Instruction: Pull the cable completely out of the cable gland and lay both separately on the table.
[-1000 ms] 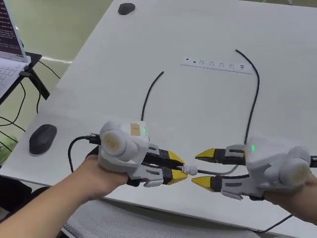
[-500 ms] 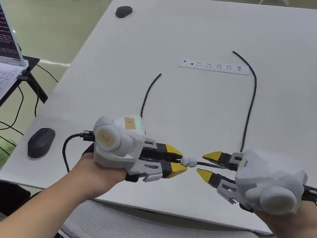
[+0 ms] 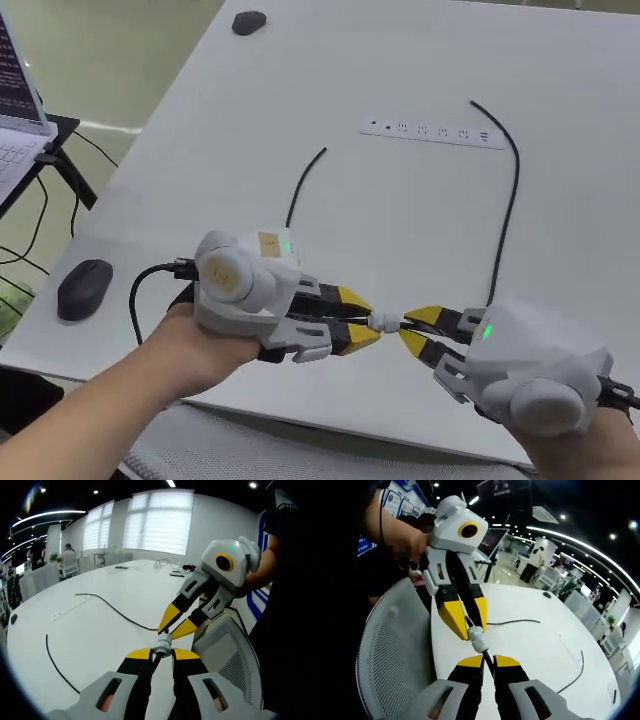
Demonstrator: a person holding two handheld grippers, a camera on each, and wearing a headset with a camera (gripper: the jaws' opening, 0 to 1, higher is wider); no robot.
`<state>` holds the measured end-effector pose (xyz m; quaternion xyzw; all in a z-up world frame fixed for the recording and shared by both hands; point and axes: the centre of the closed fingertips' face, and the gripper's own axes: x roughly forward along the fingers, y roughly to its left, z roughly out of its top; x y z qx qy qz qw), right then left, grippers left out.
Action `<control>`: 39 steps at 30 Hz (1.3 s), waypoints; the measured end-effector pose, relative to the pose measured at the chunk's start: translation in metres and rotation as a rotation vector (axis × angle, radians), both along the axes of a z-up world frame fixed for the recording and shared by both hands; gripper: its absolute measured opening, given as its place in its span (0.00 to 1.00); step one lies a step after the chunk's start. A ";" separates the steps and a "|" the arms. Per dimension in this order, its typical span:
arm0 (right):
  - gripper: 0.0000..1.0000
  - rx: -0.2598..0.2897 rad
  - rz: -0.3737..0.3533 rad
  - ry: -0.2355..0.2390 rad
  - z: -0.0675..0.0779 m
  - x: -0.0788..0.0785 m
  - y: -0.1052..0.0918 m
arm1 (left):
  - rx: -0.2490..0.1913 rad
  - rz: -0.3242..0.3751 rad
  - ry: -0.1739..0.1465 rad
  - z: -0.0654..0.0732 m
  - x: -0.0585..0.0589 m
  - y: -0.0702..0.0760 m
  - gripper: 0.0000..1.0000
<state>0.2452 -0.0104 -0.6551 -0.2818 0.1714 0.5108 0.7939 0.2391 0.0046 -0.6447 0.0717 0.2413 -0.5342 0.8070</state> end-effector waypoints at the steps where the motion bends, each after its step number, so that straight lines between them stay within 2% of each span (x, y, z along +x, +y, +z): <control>1: 0.02 0.000 0.004 0.002 0.000 -0.001 0.001 | 0.000 0.000 0.001 0.000 0.000 0.000 0.14; 7: 0.00 0.007 0.003 0.014 -0.002 -0.001 0.002 | 0.002 -0.005 -0.005 0.000 0.000 0.002 0.14; 14: 0.00 0.050 -0.044 0.077 -0.004 0.001 0.000 | 0.000 -0.004 0.001 0.001 0.001 0.002 0.14; 18: 0.00 0.065 -0.063 0.097 -0.006 0.002 -0.002 | -0.001 -0.001 0.001 0.001 0.001 0.003 0.14; 24: 0.00 0.101 -0.137 0.171 -0.013 0.006 -0.013 | -0.009 0.007 -0.001 0.003 0.001 0.004 0.15; 31: 0.00 0.137 -0.207 0.226 -0.022 0.009 -0.024 | -0.013 0.017 0.007 0.002 0.000 0.005 0.15; 34: 0.00 0.133 -0.236 0.237 -0.028 0.012 -0.030 | -0.010 0.028 0.004 0.002 0.001 0.005 0.14; 39: 0.00 0.156 -0.312 0.282 -0.039 0.018 -0.043 | -0.037 0.048 0.016 0.005 0.001 0.005 0.14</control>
